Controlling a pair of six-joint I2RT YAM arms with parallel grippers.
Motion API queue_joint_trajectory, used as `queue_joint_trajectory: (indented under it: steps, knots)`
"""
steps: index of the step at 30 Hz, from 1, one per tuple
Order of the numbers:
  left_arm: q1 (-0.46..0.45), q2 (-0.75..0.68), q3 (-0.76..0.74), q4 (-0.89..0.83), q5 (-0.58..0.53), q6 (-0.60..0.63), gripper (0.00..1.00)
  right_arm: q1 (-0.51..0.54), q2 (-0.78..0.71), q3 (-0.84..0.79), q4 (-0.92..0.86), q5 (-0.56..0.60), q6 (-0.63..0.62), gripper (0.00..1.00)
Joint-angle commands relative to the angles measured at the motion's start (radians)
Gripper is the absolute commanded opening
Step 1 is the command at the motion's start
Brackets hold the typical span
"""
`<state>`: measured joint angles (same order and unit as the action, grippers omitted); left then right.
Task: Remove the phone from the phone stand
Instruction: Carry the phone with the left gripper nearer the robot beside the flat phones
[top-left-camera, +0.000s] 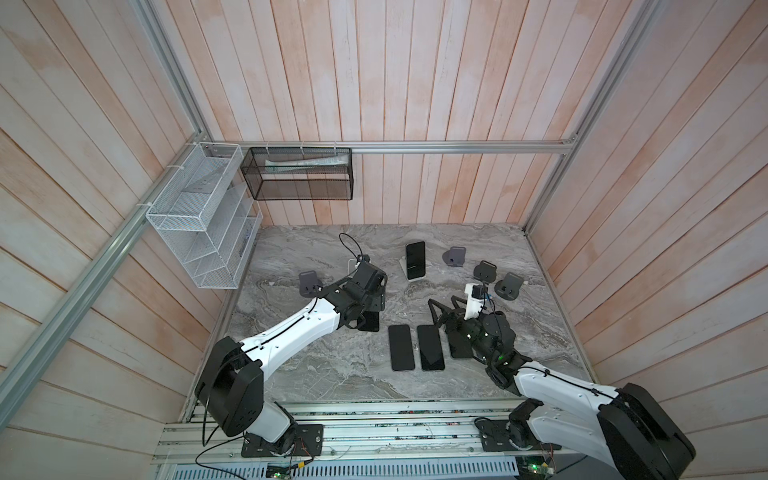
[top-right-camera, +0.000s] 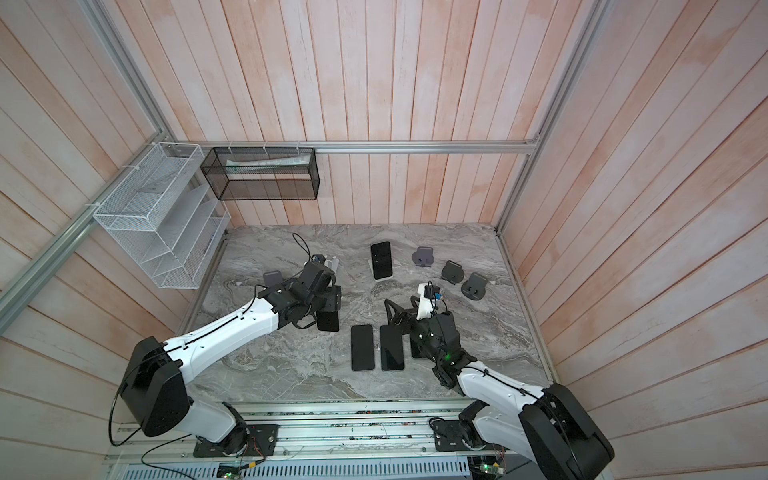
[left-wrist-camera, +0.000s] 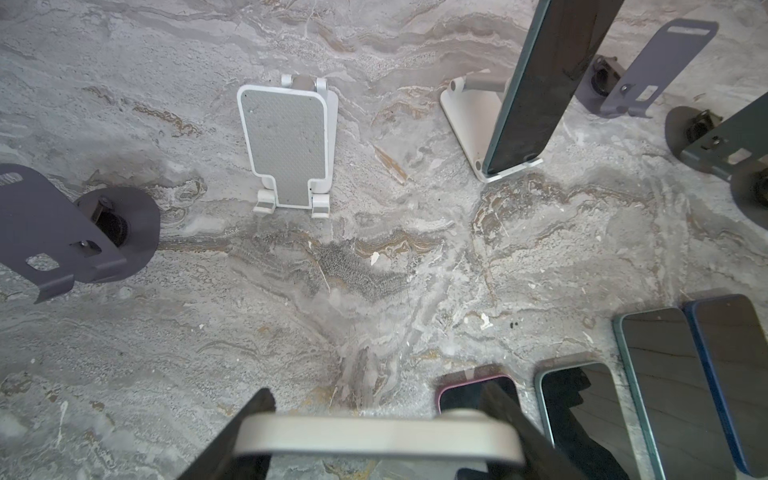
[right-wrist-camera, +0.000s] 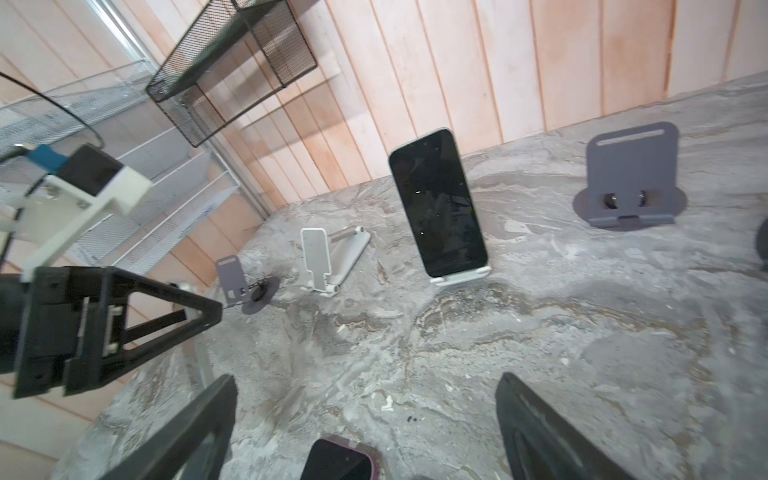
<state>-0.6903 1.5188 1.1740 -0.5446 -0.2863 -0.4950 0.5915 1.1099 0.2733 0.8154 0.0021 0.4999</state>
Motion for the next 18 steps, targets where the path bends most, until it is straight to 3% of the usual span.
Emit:
queue_joint_trajectory:
  steps: [1,13,18]
  knots:
    - [-0.004,0.005,-0.004,-0.004,-0.02,-0.018,0.59,0.004,0.005,-0.012,0.054,-0.035,0.002,0.98]
    - [-0.052,0.034,-0.054,-0.063,-0.059,-0.064,0.57,0.004,0.044,0.013,0.025,-0.024,0.006,0.98]
    - [-0.061,0.048,-0.101,-0.044,-0.025,-0.1,0.57,0.003,0.05,0.019,0.004,-0.013,0.005,0.98]
